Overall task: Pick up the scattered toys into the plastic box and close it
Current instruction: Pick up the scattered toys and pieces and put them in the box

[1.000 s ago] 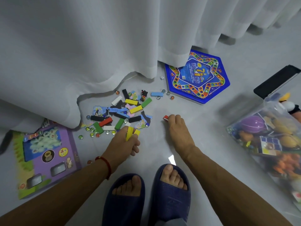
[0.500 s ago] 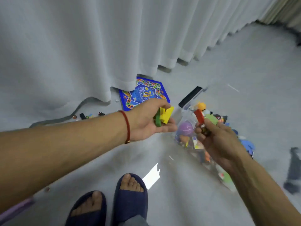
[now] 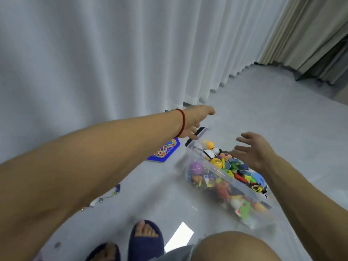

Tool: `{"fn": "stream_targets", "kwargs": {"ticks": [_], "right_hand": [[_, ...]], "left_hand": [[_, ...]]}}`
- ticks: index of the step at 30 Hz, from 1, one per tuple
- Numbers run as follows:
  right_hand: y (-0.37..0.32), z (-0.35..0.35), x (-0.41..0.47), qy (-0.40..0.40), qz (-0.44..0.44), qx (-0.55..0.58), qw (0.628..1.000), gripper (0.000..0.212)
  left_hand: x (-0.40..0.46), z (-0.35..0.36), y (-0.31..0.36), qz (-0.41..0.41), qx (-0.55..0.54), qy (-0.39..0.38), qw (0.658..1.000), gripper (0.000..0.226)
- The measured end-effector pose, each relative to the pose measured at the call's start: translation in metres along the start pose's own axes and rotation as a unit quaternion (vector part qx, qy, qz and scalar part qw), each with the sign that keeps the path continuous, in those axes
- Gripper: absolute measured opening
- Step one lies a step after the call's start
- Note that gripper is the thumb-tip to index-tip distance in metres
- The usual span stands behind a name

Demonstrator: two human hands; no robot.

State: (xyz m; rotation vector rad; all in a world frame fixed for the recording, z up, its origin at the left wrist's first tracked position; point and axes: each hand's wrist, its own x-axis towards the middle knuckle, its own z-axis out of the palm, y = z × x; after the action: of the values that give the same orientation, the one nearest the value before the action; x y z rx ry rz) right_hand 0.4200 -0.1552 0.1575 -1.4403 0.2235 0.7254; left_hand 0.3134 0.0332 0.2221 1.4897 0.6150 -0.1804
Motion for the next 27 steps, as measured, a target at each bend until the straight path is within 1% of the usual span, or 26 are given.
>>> {"fn": "stream_targets", "kwargs": {"ticks": [2,4,7,9,11,12,13,16,17,18,19,21,23,24,26,27], "right_hand": [[0.007,0.024,-0.011,-0.060,0.000,-0.079,0.995,0.042],[0.018,0.056,-0.015,-0.119,0.001,-0.159,0.980,0.036],[0.044,0.118,-0.015,-0.193,0.005,-0.296,0.936,0.028],[0.060,0.164,-0.011,-0.240,-0.021,-0.384,0.891,0.025],[0.079,0.207,-0.005,-0.285,-0.049,-0.493,0.820,0.024],[0.090,0.226,0.000,-0.303,-0.060,-0.553,0.774,0.024],[0.103,0.244,0.004,-0.321,-0.074,-0.611,0.720,0.026],[0.148,0.281,0.026,-0.362,-0.137,-0.750,0.536,0.037],[0.164,0.289,0.033,-0.371,-0.163,-0.770,0.493,0.042],[0.180,0.296,0.042,-0.380,-0.179,-0.776,0.471,0.047],[0.198,0.302,0.051,-0.387,-0.189,-0.775,0.462,0.053],[0.234,0.311,0.067,-0.398,-0.190,-0.769,0.463,0.065],[0.271,0.314,0.081,-0.398,-0.206,-0.761,0.469,0.066],[0.288,0.312,0.086,-0.392,-0.228,-0.753,0.477,0.064],[0.318,0.307,0.091,-0.371,-0.280,-0.727,0.506,0.063],[0.331,0.303,0.092,-0.360,-0.311,-0.718,0.509,0.063]], "left_hand": [[-0.013,-0.036,-0.019,-0.002,0.049,0.053,0.997,0.056],[-0.026,-0.075,-0.040,-0.011,0.091,0.114,0.989,0.042],[-0.049,-0.134,-0.082,-0.040,0.151,0.193,0.969,0.022],[-0.060,-0.172,-0.111,-0.056,0.227,0.219,0.947,0.019],[-0.066,-0.206,-0.144,-0.074,0.301,0.229,0.923,0.020],[-0.067,-0.220,-0.160,-0.080,0.330,0.230,0.912,0.020],[-0.067,-0.232,-0.177,-0.083,0.354,0.227,0.903,0.020],[-0.057,-0.259,-0.228,-0.111,0.426,0.199,0.875,0.030],[-0.052,-0.265,-0.246,-0.119,0.453,0.188,0.863,0.036],[-0.046,-0.271,-0.265,-0.121,0.479,0.178,0.851,0.041],[-0.040,-0.274,-0.284,-0.121,0.499,0.166,0.842,0.046],[-0.034,-0.276,-0.316,-0.123,0.513,0.154,0.836,0.055],[-0.031,-0.272,-0.345,-0.117,0.513,0.162,0.835,0.062],[-0.030,-0.269,-0.358,-0.110,0.508,0.172,0.837,0.064],[-0.030,-0.261,-0.381,-0.094,0.490,0.199,0.843,0.064],[-0.031,-0.256,-0.392,-0.085,0.480,0.214,0.847,0.065]]}}
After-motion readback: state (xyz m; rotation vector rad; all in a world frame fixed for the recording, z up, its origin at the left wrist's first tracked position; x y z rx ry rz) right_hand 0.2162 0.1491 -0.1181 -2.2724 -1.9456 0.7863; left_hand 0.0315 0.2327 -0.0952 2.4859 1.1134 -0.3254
